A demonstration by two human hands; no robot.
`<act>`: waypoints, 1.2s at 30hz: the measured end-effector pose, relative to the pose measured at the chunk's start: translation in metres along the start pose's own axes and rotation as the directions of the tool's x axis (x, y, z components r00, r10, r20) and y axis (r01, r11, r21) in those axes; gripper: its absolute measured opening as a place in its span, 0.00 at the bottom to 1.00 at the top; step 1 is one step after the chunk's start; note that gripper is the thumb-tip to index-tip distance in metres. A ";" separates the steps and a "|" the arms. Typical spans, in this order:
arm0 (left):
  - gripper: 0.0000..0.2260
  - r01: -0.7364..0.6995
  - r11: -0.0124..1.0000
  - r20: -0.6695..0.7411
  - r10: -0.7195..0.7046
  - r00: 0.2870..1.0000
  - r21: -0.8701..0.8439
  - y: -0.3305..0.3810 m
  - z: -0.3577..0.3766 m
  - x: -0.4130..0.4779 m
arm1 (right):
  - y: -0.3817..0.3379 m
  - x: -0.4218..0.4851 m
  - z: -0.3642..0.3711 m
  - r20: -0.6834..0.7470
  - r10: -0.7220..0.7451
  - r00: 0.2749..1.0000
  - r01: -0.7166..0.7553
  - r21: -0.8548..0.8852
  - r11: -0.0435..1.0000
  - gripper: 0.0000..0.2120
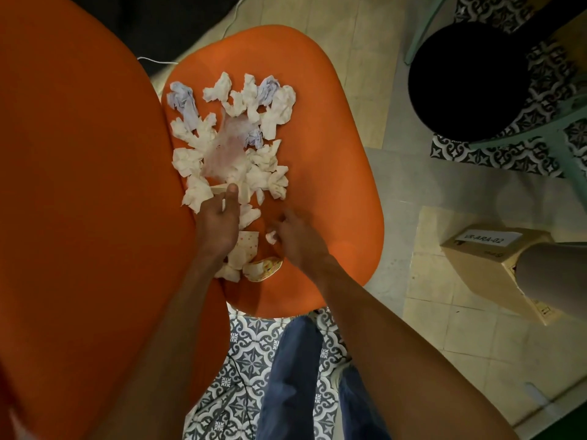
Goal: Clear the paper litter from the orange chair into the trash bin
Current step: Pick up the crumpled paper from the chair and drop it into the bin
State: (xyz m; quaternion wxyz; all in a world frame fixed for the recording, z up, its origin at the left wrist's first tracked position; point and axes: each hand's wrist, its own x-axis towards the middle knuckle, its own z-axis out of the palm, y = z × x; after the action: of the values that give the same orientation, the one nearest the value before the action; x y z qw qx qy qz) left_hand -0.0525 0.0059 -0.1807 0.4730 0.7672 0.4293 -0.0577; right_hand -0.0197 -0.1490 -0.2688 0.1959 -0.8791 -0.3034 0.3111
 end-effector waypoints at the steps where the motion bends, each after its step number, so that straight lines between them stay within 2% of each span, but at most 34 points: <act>1: 0.30 0.009 1.000 0.000 -0.009 1.000 0.001 0.002 -0.001 -0.002 | 0.003 0.000 -0.004 -0.005 0.049 0.999 -0.049 0.060 0.997 0.16; 3: 0.28 0.030 1.000 0.001 -0.030 1.000 -0.007 0.002 0.000 -0.004 | 0.009 -0.002 -0.013 -0.028 0.142 0.990 -0.135 0.172 0.976 0.16; 5: 0.26 0.071 0.997 -0.001 -0.071 0.997 -0.013 0.005 0.002 -0.010 | 0.012 -0.010 -0.027 -0.114 0.207 0.972 -0.168 0.284 0.944 0.17; 7: 0.26 0.067 0.997 0.017 -0.066 0.998 -0.034 0.020 0.001 -0.023 | 0.011 -0.027 -0.049 -0.193 0.262 0.946 -0.198 0.298 0.934 0.13; 9: 0.27 0.043 0.999 0.074 -0.042 0.996 -0.023 0.035 -0.002 -0.034 | 0.006 -0.046 -0.064 -0.258 0.297 0.919 -0.217 0.298 0.930 0.10; 11: 0.24 0.020 1.000 0.146 -0.018 0.989 -0.018 0.043 0.013 -0.045 | 0.008 -0.076 -0.082 -0.321 0.373 0.870 -0.237 0.390 0.890 0.11; 13: 0.19 -0.034 0.996 0.219 0.016 0.976 0.082 0.005 0.034 -0.032 | 0.011 -0.106 -0.096 -0.377 0.408 0.831 -0.194 0.491 0.849 0.11; 14: 0.17 -0.019 0.994 0.287 -0.013 0.958 0.107 -0.003 0.042 -0.033 | 0.015 -0.123 -0.105 -0.386 0.442 0.810 -0.191 0.539 0.820 0.11; 15: 0.15 -0.060 0.995 0.346 0.031 0.938 0.074 0.000 0.047 -0.045 | 0.017 -0.140 -0.113 -0.376 0.481 0.792 -0.205 0.579 0.790 0.11; 18: 0.16 -0.052 0.997 0.430 0.026 0.903 0.048 0.085 0.058 -0.112 | 0.027 -0.190 -0.136 -0.381 0.551 0.742 -0.184 0.675 0.715 0.12; 22: 0.14 -0.191 0.980 0.556 0.126 0.822 0.059 0.114 0.100 -0.168 | 0.054 -0.257 -0.162 -0.437 0.594 0.675 -0.132 0.721 0.680 0.09; 26: 0.15 -0.323 0.944 0.656 0.201 0.728 0.070 0.137 0.162 -0.223 | 0.100 -0.326 -0.181 -0.484 0.687 0.542 -0.092 0.779 0.621 0.06; 29: 0.18 -0.444 0.890 0.657 0.273 0.703 0.105 0.156 0.205 -0.262 | 0.139 -0.368 -0.191 -0.462 0.748 0.476 -0.085 0.823 0.562 0.06; 33: 0.18 -0.512 0.852 0.644 0.334 0.688 0.105 0.177 0.259 -0.312 | 0.182 -0.422 -0.208 -0.419 0.820 0.390 -0.068 0.875 0.479 0.10; 36: 0.16 -0.538 0.841 0.637 0.389 0.665 0.048 0.193 0.305 -0.344 | 0.218 -0.460 -0.220 -0.417 0.849 0.325 -0.050 0.888 0.456 0.07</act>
State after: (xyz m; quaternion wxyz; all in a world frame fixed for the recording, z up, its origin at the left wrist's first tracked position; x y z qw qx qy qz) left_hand -0.0329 -0.4737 -0.0470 0.4902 0.8411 0.0342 -0.2259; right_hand -0.0695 -0.6458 -0.0277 0.5469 -0.7846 0.2913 -0.0201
